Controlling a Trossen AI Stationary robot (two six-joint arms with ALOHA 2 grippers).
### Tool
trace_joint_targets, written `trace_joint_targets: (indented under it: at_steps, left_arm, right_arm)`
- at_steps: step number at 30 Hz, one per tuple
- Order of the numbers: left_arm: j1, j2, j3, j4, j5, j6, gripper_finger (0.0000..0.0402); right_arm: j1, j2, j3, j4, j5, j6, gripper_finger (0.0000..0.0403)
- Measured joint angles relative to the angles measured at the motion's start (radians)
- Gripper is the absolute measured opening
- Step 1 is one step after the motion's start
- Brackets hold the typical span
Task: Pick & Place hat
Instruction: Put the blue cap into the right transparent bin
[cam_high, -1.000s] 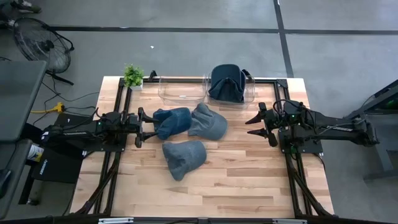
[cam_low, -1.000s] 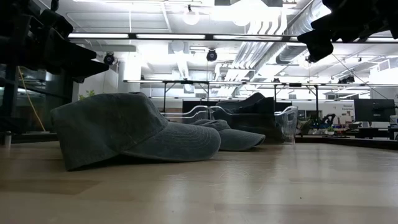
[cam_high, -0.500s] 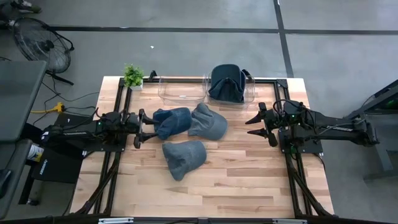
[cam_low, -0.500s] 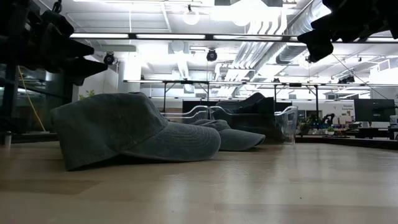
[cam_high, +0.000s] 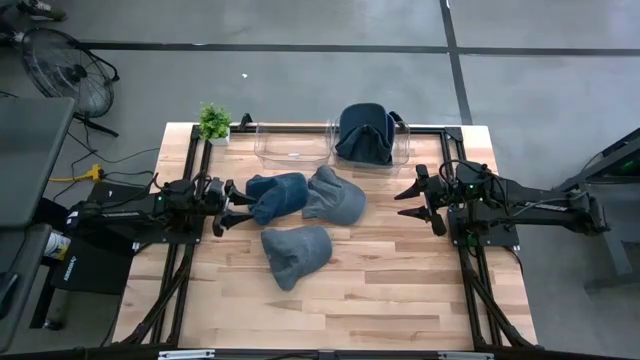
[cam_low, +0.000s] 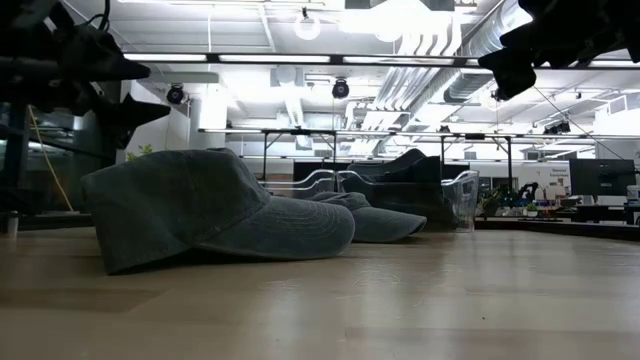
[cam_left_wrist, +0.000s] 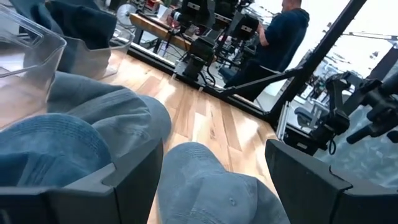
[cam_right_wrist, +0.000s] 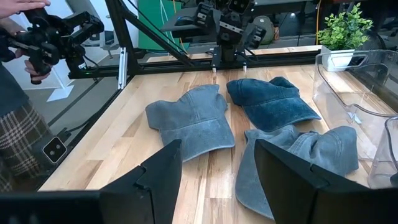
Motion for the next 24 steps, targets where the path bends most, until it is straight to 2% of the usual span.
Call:
trace_joint_targets:
  at_steps: [7,10,16,24]
  left_arm:
    - [-0.001,0.000,0.000,0.000,0.005,-0.052,0.0280]
    - [0.000,0.000,0.000,-0.007,-0.031,-0.165,0.0280]
    - [0.000,0.000,0.000,-0.009,-0.038,-0.372,0.0280]
    - [0.000,0.015,0.000,-0.021,-0.112,-0.734,0.0280]
  right_arm:
    - [0.000,0.000,0.000,0.000,0.000,0.000,0.0195]
    - [0.000,0.000,0.000,0.000,0.000,0.000,0.0195]
    - [0.000,0.000,0.000,0.000,0.000,0.000,0.0195]
    - [0.000,0.000,0.000,0.000,0.000,0.000,0.0195]
